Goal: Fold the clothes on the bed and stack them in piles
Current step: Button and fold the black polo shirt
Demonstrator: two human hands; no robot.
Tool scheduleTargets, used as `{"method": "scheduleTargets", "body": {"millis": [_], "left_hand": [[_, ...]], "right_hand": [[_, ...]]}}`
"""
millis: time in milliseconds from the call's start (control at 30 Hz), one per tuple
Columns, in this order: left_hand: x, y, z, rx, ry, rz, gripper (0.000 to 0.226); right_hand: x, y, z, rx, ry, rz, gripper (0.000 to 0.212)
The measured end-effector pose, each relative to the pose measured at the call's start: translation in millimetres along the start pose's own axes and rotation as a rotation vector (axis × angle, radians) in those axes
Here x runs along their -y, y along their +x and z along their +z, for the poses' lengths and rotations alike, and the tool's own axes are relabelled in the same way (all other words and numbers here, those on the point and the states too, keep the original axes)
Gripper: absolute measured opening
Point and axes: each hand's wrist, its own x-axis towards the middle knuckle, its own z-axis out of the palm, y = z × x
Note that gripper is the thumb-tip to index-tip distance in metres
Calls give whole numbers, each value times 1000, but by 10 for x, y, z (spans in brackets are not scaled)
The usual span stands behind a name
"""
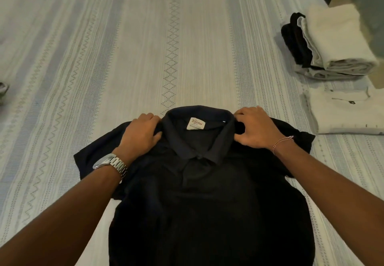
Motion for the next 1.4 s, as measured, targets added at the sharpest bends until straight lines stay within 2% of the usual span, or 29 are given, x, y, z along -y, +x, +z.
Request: {"method": "scheduleTargets", "body": {"millis": [67,100,167,233,333,433,533,667,733,833,967,1100,1300,1400], "left_hand": [[32,25,5,-16,90,-24,28],[50,41,-1,-22,69,-43,24],[71,64,-42,-34,-84,-63,15],[73,68,-156,-60,-266,-73,7],[63,0,-409,-133,-472,-141,5],[103,-108,-639,-191,-547,-191,11],[160,-198,-890,-208,-514,-149,11],[177,-325,-1260,-197,-458,-146,8],[156,-390,-1535,-204,-399,-126,12],[83,-444,-1931,-205,-351,-121,17],[-91,-592,-2730,-207,-449,-70,15],[-246,-790,-3445,-225,-600,9,5],[-448,-1172,-4489,-362,-731,51,4],[-487,-1341,-4915,-490,-791,45,1]], "right_hand": [[24,4,34,-34,-91,3,33],[41,16,36,-61,-96,13,23],[85,29,5,-133,-34,35,16],[157,7,-70,-243,144,40,14],[267,-86,-290,-362,481,147,6],[270,-196,-490,-407,592,183,6],[207,-327,-700,-370,549,106,10],[124,-466,-1034,-241,428,71,26],[86,-545,-1272,-269,317,59,23],[96,-648,-1651,-335,306,83,21],[252,-916,-2439,-426,355,68,19],[418,-1127,-3097,-472,412,55,28],[800,-1522,-4093,-504,334,-8,29],[985,-1755,-4603,-484,297,-76,26]]}}
